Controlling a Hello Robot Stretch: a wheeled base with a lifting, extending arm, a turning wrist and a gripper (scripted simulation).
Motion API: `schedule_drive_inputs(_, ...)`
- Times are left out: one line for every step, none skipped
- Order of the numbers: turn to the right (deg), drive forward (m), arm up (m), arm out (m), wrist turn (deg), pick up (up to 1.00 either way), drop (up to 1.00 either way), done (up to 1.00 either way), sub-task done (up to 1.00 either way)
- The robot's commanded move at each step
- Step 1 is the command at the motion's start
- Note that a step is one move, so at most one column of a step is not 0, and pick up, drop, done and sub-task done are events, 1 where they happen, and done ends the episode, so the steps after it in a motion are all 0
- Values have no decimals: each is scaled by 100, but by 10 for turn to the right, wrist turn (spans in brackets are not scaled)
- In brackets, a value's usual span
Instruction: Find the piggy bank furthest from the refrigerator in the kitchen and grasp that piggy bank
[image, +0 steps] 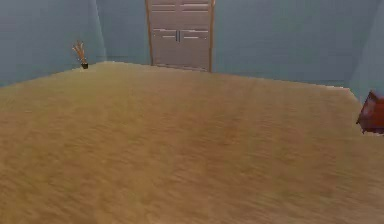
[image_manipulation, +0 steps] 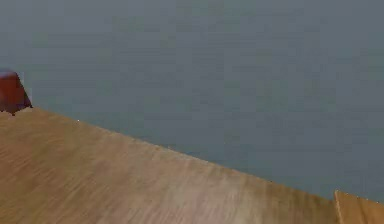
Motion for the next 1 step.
schedule_drive_inputs(450, 0, 0, 0, 0, 0, 0, 0, 0)
